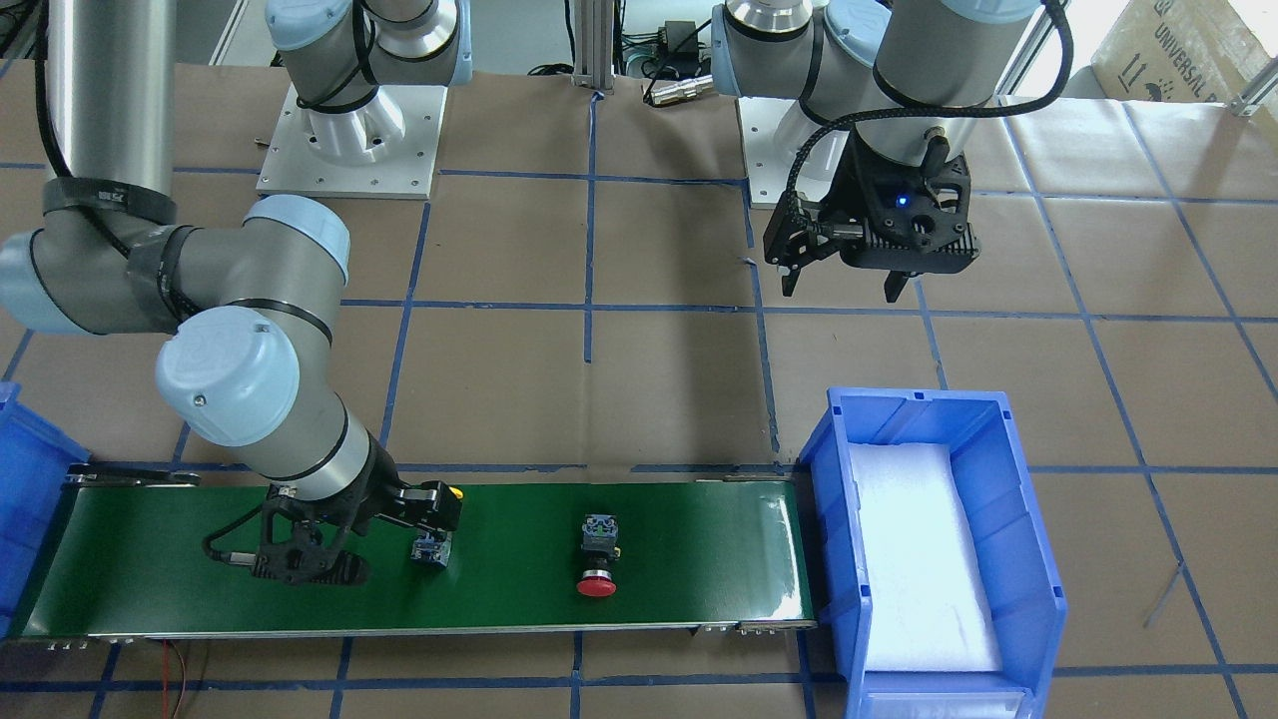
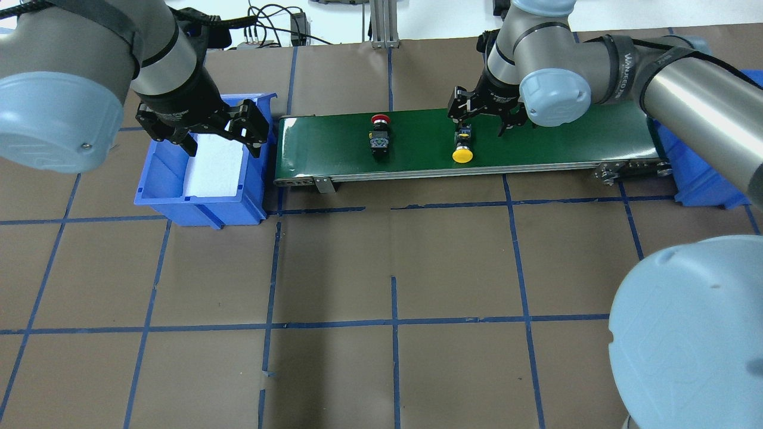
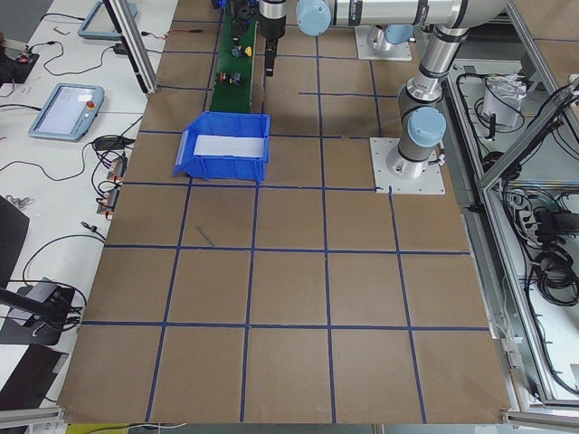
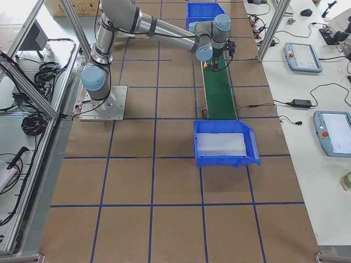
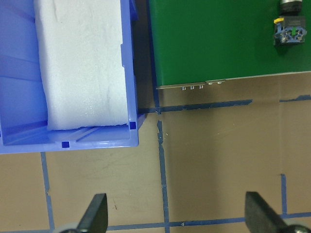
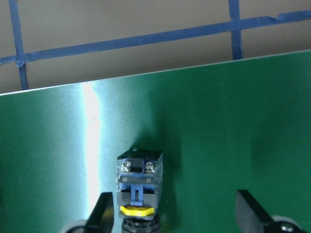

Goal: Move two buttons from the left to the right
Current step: 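Lift the yellow button and place it into the far blue bin with right gripper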

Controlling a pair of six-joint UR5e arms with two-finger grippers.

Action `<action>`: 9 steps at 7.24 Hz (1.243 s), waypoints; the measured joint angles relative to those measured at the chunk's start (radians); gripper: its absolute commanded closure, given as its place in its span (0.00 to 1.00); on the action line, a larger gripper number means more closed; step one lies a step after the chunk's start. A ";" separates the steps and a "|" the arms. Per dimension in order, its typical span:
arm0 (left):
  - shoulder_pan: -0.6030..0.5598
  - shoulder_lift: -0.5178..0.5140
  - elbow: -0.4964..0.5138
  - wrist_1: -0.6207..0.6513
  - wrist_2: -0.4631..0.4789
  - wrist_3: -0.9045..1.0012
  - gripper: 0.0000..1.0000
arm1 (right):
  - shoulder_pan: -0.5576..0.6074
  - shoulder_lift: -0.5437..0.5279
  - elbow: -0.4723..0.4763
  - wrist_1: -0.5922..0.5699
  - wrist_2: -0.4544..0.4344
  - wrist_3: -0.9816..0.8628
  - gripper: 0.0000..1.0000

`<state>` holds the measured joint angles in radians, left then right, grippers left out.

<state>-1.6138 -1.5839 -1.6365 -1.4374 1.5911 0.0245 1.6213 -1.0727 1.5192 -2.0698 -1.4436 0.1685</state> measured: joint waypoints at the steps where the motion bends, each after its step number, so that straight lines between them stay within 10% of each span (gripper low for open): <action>1: 0.000 0.000 0.001 -0.001 0.000 0.000 0.00 | 0.011 0.009 -0.001 -0.001 -0.003 0.013 0.52; 4: 0.000 0.000 0.001 0.000 0.000 0.001 0.00 | 0.017 0.023 -0.004 0.003 -0.013 0.021 0.73; 9: -0.002 0.008 -0.008 -0.003 -0.001 0.000 0.00 | -0.038 0.007 -0.105 0.116 -0.100 -0.035 0.77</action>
<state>-1.6162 -1.5755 -1.6449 -1.4401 1.5904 0.0246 1.5828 -1.0655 1.4137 -1.9536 -1.5434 0.1332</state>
